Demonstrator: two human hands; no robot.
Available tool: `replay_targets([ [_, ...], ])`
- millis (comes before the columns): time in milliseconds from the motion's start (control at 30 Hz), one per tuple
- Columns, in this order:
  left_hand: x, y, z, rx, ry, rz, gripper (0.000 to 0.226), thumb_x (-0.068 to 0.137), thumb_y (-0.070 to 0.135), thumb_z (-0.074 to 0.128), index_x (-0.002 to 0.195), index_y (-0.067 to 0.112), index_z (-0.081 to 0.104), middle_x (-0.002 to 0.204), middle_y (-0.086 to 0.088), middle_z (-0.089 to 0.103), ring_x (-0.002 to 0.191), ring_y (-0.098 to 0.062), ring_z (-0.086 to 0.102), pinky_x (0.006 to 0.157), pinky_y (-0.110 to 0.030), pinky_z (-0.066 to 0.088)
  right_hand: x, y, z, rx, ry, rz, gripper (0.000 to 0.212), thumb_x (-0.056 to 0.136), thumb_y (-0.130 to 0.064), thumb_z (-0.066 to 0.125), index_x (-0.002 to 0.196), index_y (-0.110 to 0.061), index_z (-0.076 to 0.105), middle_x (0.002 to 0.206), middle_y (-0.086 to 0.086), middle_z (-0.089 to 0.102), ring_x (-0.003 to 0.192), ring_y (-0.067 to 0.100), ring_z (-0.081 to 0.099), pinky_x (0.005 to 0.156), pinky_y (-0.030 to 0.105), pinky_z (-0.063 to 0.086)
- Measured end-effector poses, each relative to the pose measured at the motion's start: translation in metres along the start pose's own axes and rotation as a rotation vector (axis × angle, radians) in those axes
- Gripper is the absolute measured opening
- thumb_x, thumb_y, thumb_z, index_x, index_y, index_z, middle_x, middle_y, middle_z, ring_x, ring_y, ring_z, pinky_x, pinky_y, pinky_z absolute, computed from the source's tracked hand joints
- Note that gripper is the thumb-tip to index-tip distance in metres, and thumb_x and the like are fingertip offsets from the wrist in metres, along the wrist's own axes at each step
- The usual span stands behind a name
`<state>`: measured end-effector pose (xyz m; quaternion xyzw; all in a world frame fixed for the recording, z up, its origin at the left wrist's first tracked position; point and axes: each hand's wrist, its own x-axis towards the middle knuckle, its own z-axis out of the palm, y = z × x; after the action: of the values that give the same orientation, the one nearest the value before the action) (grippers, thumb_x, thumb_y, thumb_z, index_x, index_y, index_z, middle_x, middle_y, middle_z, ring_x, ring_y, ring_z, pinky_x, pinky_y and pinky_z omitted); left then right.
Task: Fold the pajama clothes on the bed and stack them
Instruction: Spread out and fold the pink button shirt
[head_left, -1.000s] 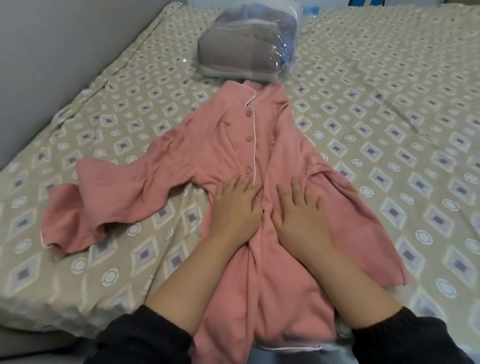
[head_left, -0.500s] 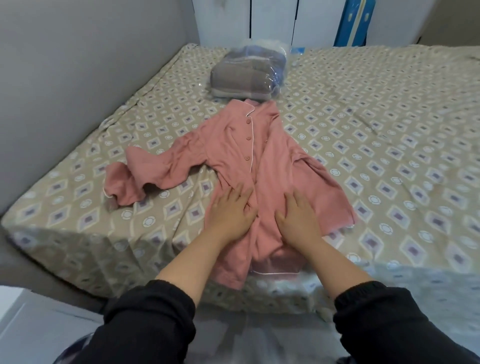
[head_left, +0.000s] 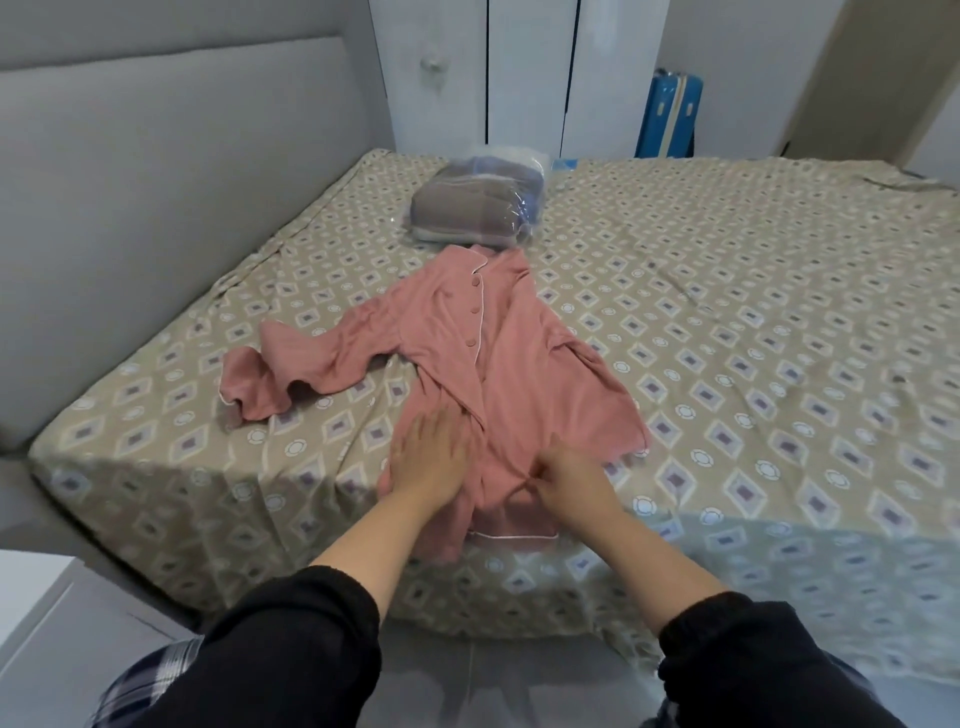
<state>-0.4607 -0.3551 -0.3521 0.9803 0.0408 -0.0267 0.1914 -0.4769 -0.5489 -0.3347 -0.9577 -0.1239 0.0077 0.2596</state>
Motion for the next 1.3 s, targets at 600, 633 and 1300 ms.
replay_targets([
  [600, 0.04, 0.117, 0.059, 0.229, 0.066, 0.184, 0.059, 0.098, 0.046, 0.019, 0.154, 0.027, 0.013, 0.161, -0.004, 0.013, 0.149, -0.025, 0.002, 0.115, -0.056, -0.002, 0.049, 0.146, -0.095, 0.227, 0.476, 0.578, 0.072, 0.088, -0.042, 0.057, 0.144, -0.006, 0.029, 0.143, 0.019, 0.036, 0.128, 0.035, 0.04, 0.102, 0.048, 0.038],
  [633, 0.043, 0.123, 0.062, 0.196, 0.062, 0.227, 0.059, 0.098, 0.045, 0.021, 0.153, 0.027, 0.014, 0.161, -0.005, 0.013, 0.149, -0.025, 0.002, 0.116, -0.053, 0.0, 0.051, 0.149, -0.092, 0.209, 0.428, 0.554, 0.082, 0.084, -0.05, 0.059, 0.147, -0.012, 0.024, 0.145, 0.016, 0.033, 0.13, 0.032, 0.038, 0.103, 0.048, 0.038],
  [1300, 0.074, 0.155, 0.083, 0.23, 0.083, 0.315, 0.067, 0.094, 0.047, 0.023, 0.155, 0.021, 0.008, 0.161, -0.003, 0.016, 0.147, -0.022, 0.015, 0.118, -0.045, 0.013, 0.106, 0.261, -0.183, 0.708, 0.99, 0.812, 0.071, 0.085, -0.003, 0.05, 0.149, -0.011, 0.021, 0.148, 0.01, 0.038, 0.13, 0.029, 0.046, 0.108, 0.042, 0.039],
])
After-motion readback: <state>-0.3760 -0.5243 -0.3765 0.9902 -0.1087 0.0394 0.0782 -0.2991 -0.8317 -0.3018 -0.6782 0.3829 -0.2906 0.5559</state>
